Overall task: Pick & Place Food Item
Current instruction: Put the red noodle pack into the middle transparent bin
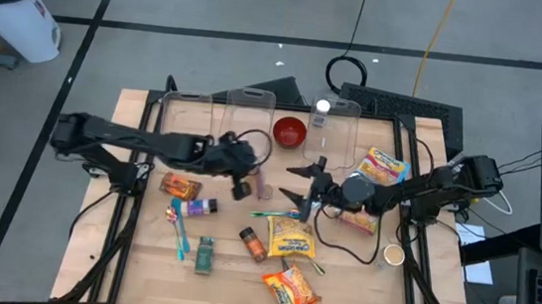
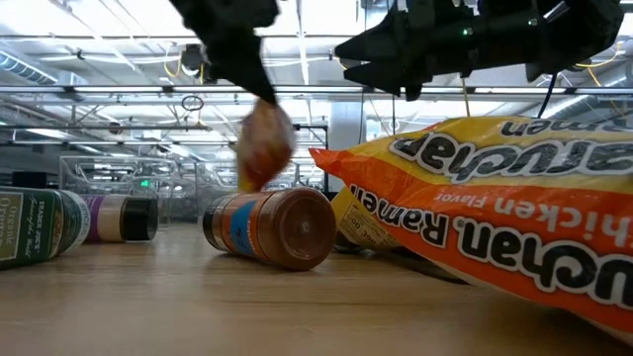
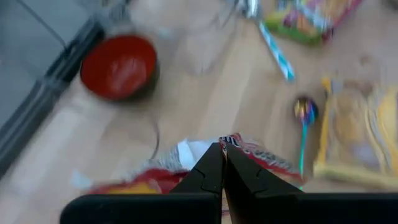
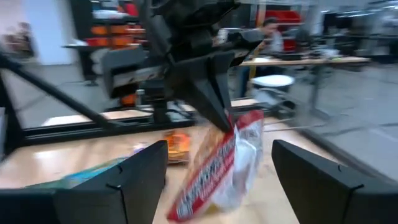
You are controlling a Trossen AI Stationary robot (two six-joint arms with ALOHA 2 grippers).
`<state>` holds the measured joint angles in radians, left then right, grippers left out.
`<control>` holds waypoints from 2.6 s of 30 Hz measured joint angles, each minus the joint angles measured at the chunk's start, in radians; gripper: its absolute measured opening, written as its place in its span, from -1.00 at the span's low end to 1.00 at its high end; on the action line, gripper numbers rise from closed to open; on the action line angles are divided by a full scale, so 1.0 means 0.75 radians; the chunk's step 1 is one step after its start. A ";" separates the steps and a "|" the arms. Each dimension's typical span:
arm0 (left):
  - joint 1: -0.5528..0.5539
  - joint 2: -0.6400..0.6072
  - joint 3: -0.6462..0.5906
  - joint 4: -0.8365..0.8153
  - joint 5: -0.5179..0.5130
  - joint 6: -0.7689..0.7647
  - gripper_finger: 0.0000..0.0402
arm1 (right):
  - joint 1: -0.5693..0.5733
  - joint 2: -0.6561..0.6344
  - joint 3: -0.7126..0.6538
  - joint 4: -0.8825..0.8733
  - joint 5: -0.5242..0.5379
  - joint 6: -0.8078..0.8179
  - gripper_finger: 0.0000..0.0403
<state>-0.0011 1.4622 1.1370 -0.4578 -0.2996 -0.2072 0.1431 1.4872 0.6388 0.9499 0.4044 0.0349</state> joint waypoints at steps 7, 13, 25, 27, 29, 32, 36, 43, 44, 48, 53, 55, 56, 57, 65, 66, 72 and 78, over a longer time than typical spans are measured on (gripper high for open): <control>0.019 0.100 0.000 0.309 0.011 0.093 -0.99 | 0.024 0.000 0.000 -0.056 0.301 0.018 0.38; 0.017 0.103 0.000 0.450 0.014 0.095 -0.99 | 0.010 0.000 0.000 -0.064 0.316 0.018 0.38; -0.003 0.103 0.000 0.559 0.016 0.127 -0.99 | 0.001 0.000 0.000 -0.060 0.333 0.018 0.38; -0.012 0.103 0.000 0.569 0.019 0.133 -0.99 | 0.001 0.000 0.000 -0.050 0.332 0.018 0.38; -0.019 0.103 0.000 0.577 0.019 0.134 -0.99 | 0.001 0.000 0.000 -0.050 0.332 0.018 0.38; -0.024 0.103 0.000 0.585 0.019 0.134 -0.99 | 0.001 0.000 0.000 -0.045 0.330 0.025 0.38; -0.029 0.103 0.000 0.599 0.019 0.134 -0.99 | 0.001 0.000 0.000 -0.045 0.324 0.048 0.33; -0.028 0.103 0.000 0.615 0.052 0.133 -0.99 | 0.001 0.000 0.000 -0.012 0.251 0.044 0.11; -0.028 0.103 0.000 0.614 0.052 0.133 -0.99 | 0.001 0.000 0.000 -0.015 0.251 0.043 0.07; -0.028 0.103 0.000 0.614 0.053 0.132 -0.99 | 0.001 0.000 0.000 -0.014 0.251 0.041 -0.10; -0.028 0.103 0.000 0.613 0.053 0.132 -0.98 | 0.001 0.000 0.000 -0.014 0.251 0.039 -0.29; -0.028 0.103 0.000 0.613 0.053 0.132 -0.99 | 0.001 0.000 0.000 -0.015 0.251 0.038 -0.35; -0.028 0.103 0.000 0.613 0.053 0.132 -0.99 | 0.001 0.000 0.000 -0.014 0.251 0.038 -0.38; -0.028 0.103 0.000 0.613 0.053 0.132 -0.98 | 0.001 0.000 0.000 -0.014 0.251 0.038 -0.41; -0.028 0.103 0.000 0.605 0.053 0.132 -0.97 | 0.001 0.000 0.000 -0.016 0.231 0.013 -0.68; -0.028 0.103 0.000 0.604 0.053 0.132 -0.97 | 0.001 0.000 0.000 -0.016 0.223 0.007 -0.72; -0.029 0.103 0.000 0.608 0.085 0.130 -0.96 | 0.001 0.000 0.000 -0.018 0.213 -0.013 -0.98; -0.033 0.103 0.000 0.610 0.087 0.131 -0.98 | 0.001 0.000 0.000 -0.024 0.213 -0.030 -1.00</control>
<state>-0.0256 1.5394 1.1370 0.0000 -0.2340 -0.1091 0.1440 1.4872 0.6388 0.9316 0.5640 0.0125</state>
